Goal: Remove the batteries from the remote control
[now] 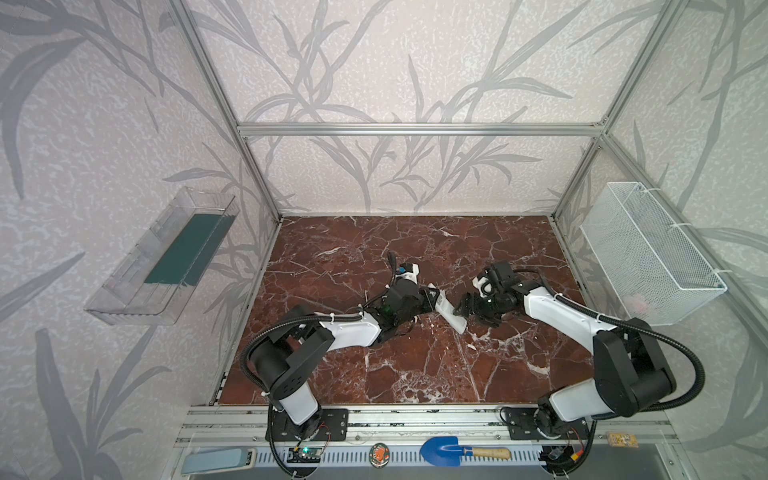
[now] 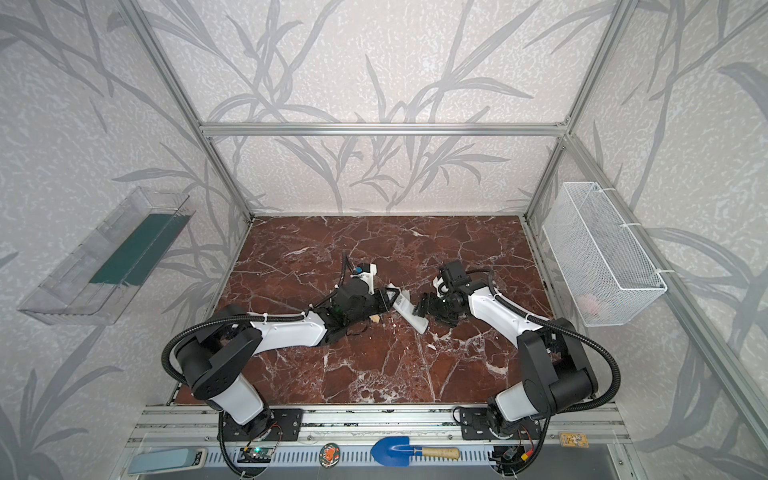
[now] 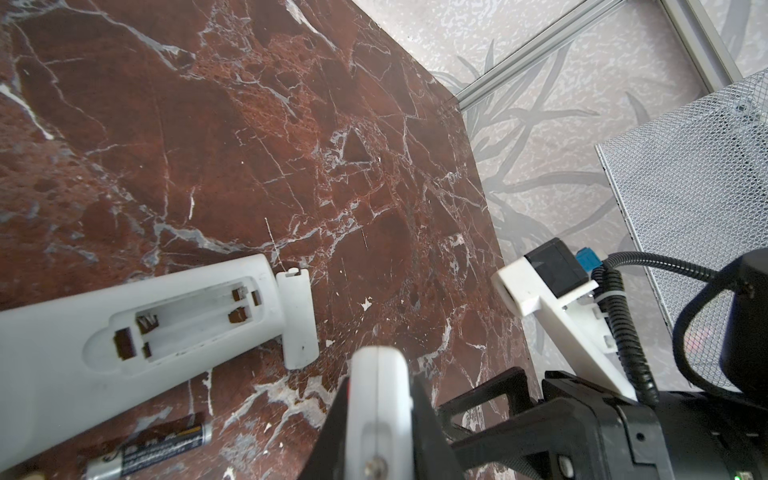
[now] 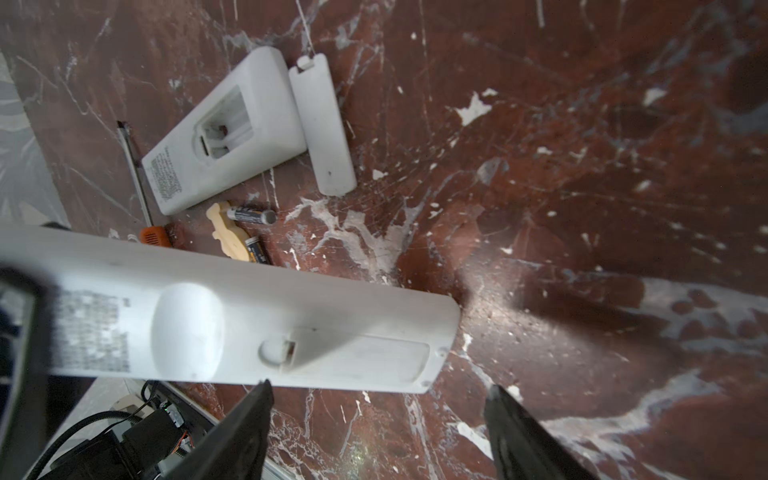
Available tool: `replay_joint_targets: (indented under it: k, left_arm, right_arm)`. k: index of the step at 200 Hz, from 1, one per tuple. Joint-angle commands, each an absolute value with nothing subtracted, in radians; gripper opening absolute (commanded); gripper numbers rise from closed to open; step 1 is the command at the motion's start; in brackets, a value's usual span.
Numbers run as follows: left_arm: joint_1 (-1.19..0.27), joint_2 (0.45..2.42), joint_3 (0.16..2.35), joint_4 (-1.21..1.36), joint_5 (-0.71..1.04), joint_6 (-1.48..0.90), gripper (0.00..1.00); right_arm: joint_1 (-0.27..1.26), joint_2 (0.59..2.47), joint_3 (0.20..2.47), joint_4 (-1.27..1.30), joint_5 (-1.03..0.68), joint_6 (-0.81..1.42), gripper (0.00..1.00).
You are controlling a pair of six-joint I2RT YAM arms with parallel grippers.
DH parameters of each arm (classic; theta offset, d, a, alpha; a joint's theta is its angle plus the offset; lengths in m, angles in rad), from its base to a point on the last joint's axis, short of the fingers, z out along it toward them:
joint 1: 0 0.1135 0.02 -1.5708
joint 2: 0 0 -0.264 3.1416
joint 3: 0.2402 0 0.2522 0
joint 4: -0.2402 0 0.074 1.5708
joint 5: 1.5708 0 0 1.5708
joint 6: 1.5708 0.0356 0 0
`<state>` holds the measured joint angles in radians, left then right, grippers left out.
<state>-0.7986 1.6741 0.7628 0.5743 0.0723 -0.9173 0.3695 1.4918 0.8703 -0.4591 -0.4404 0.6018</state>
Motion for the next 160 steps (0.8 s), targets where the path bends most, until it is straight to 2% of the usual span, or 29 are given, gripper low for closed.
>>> replay_joint_targets:
  k: [1,160]
  left_arm:
    - [-0.806,1.661,0.758,0.516,0.063,-0.894,0.00]
    - [-0.807,1.654,0.763,0.508,0.071,-0.889,0.00]
  right_arm:
    - [0.369,1.504,0.872,-0.405,-0.487,0.620,0.80]
    - [0.354,1.604,0.799,-0.321,-0.495,0.617,0.79]
